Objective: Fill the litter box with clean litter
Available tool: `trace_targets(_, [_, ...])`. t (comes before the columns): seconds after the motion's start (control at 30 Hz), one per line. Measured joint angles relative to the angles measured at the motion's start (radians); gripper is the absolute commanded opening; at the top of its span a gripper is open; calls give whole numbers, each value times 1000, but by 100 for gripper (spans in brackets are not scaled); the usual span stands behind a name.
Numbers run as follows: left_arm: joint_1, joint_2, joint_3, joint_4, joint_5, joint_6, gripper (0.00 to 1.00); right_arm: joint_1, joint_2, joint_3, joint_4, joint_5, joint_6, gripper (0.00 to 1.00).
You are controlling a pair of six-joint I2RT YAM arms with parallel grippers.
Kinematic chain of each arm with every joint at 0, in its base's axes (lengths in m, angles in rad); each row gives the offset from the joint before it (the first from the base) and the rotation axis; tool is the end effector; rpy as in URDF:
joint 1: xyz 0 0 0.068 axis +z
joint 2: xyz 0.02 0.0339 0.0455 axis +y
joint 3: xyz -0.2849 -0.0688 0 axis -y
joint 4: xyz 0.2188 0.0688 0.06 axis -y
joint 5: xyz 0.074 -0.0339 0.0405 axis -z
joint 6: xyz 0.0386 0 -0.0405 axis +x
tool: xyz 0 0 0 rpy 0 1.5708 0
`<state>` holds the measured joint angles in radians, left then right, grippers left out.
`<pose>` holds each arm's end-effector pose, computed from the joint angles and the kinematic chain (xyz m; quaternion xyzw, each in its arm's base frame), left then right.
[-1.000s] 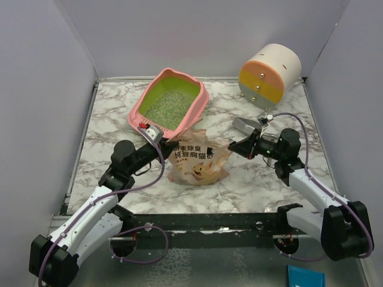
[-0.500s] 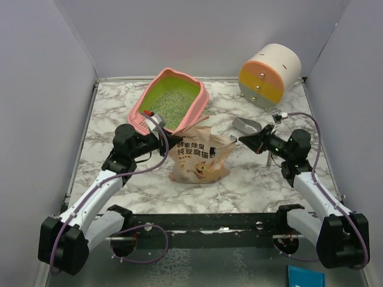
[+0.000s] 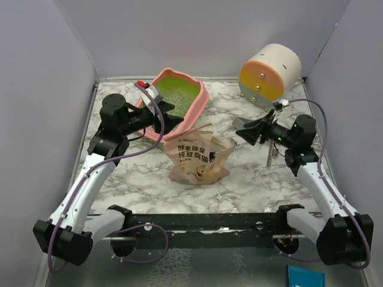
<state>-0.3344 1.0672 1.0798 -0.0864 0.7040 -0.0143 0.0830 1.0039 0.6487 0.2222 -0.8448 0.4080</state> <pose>0.1842 -0.0904 0.4182 0.3412 0.6416 -0.3596 0.5853 0.1887 0.0447 0.3208 -0.1554 0.7210 0.4452 0.5077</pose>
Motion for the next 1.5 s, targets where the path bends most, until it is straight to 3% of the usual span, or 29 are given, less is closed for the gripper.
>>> trace_targets(0.17, [0,-27,15,-7,91,39,63,0,90,-3,58,-126,8,80])
trace_targets(0.5, [0,30,-111,-38,286,146,64,29,199,-50,320,-354,110,80])
trace_targets(0.93, [0,120,-181,133,373,96,58,92,280,-60,377,-402,92,79])
trace_targets(1.13, [0,147,-183,185,380,60,45,99,329,-60,373,-394,65,79])
trace_targets(1.27, [0,148,-183,201,382,43,27,100,362,-59,370,-388,58,78])
trace_targets(1.33, [0,148,-183,206,383,40,16,100,370,-62,383,-388,64,72])
trace_targets(1.4, [0,148,-183,209,381,35,7,100,372,-75,434,-389,87,55])
trace_targets(1.43, [0,148,-183,209,381,35,3,100,373,-82,460,-391,100,42])
trace_targets(1.5, [0,149,-183,210,372,31,0,100,381,-101,543,-399,137,5])
